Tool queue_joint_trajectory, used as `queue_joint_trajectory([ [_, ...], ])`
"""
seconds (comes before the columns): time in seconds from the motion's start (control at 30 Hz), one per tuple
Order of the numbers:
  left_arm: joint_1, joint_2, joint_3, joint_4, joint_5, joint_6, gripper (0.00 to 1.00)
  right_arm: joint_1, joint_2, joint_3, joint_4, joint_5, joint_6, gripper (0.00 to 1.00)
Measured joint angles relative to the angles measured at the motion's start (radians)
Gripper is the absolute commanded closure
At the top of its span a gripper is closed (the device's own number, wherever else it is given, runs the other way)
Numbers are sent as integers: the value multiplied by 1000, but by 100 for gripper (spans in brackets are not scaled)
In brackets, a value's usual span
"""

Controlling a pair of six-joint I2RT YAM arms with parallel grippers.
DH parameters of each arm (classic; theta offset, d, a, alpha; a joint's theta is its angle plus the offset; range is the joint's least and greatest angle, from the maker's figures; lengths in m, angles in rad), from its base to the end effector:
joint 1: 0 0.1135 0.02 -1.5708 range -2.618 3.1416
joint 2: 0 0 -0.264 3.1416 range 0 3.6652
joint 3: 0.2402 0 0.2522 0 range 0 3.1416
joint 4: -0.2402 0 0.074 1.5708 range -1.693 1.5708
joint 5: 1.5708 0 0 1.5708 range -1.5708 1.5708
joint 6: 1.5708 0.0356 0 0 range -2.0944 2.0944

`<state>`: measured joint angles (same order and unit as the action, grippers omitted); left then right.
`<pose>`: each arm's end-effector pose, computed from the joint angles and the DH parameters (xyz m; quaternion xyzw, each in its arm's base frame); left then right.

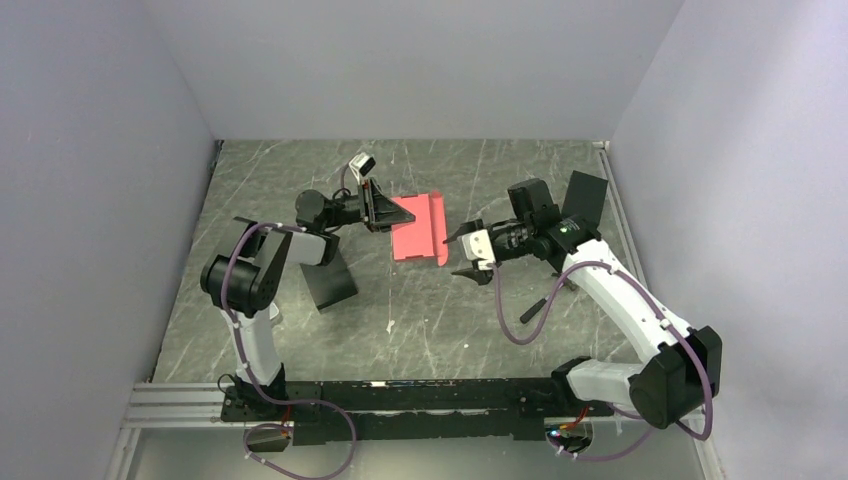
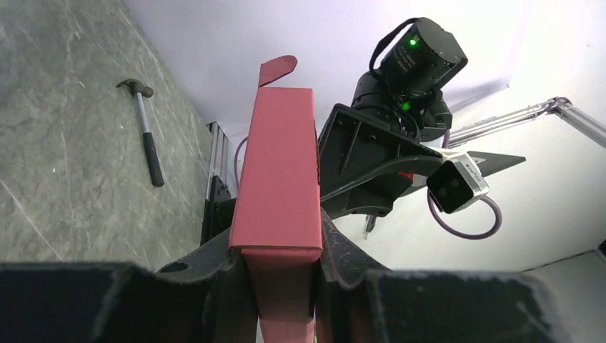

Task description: Fold the paper box

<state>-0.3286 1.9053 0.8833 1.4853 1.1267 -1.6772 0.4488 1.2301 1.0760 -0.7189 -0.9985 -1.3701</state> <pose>0.3356 -0.1484 0.2251 0.0772 0.6309 -0.7573 0.1500 0.2059 0.1324 0.3125 -0.7516 0.3776 0.2696 0.4689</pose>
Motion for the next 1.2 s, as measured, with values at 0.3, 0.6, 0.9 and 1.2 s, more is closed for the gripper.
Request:
queue_joint_trajectory([
  [0.3, -7, 11, 26, 1, 2, -47, 96, 59, 0, -8, 120, 121, 106, 40],
  [0.6, -9, 23, 32, 2, 2, -60, 96, 70, 0, -8, 163, 161, 173, 48],
  [0.9, -6, 24, 32, 2, 2, -63, 96, 72, 0, -8, 188, 184, 302, 54],
  [1.2, -6, 24, 34, 2, 5, -63, 96, 71, -8, -8, 269, 238, 457, 57],
])
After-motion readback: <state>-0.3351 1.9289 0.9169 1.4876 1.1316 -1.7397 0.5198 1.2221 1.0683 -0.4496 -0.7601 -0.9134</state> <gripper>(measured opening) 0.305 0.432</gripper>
